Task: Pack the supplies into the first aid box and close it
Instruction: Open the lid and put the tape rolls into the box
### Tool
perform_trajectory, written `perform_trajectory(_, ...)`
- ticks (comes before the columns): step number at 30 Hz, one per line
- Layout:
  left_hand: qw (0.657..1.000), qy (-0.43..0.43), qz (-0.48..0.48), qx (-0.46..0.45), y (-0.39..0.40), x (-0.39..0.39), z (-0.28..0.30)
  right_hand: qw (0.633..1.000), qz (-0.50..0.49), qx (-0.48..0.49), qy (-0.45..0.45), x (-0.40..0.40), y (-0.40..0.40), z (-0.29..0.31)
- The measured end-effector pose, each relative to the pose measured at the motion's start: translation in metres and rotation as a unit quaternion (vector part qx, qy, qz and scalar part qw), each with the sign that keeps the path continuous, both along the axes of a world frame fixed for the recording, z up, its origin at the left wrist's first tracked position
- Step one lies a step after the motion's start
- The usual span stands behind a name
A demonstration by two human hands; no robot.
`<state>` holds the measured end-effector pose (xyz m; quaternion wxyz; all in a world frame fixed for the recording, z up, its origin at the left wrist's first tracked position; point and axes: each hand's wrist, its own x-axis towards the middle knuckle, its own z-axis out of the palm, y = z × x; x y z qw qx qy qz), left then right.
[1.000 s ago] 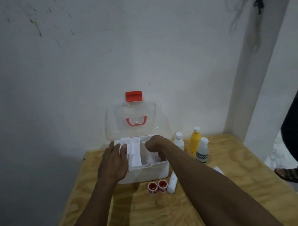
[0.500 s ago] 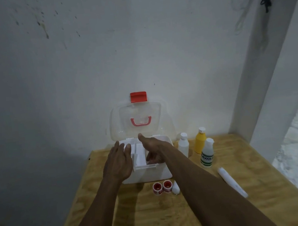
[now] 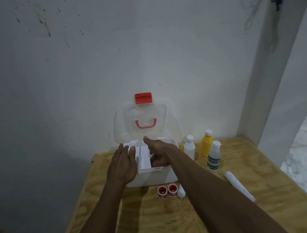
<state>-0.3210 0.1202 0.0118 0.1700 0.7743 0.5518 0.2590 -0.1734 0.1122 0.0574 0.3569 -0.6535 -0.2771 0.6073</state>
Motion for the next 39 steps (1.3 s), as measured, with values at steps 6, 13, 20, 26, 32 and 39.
perform_trajectory(6, 1.0, 0.005, -0.002, 0.01, 0.0, 0.001, 0.0, 0.998, 0.027, 0.003, -0.052, 0.008, -0.008, 0.01)
perform_trajectory(13, 0.998, -0.033, 0.037, 0.026, -0.002, -0.003, 0.009, 0.923, -0.031, 0.258, -0.283, 0.025, -0.074, 0.044)
perform_trajectory(20, 0.946, -0.138, 0.013, 0.292, -0.082, -0.007, 0.004, 0.811, -0.016, 0.38, -0.445, 0.033, -0.161, -0.004)
perform_trajectory(26, 0.983, -0.012, -0.117, 0.138, -0.115, 0.007, -0.049, 0.769, 0.037, 0.284, -0.571, 0.026, -0.169, -0.065)
perform_trajectory(32, 0.987, 0.031, -0.109, 0.115, -0.113, 0.017, -0.059, 0.706, 0.077, 0.275, -0.648, 0.02, -0.16, -0.076)
perform_trajectory(39, 0.987, 0.032, -0.122, 0.099, -0.11, 0.017, -0.054, 0.71, 0.087, 0.27, -0.645, 0.021, -0.155, -0.081)
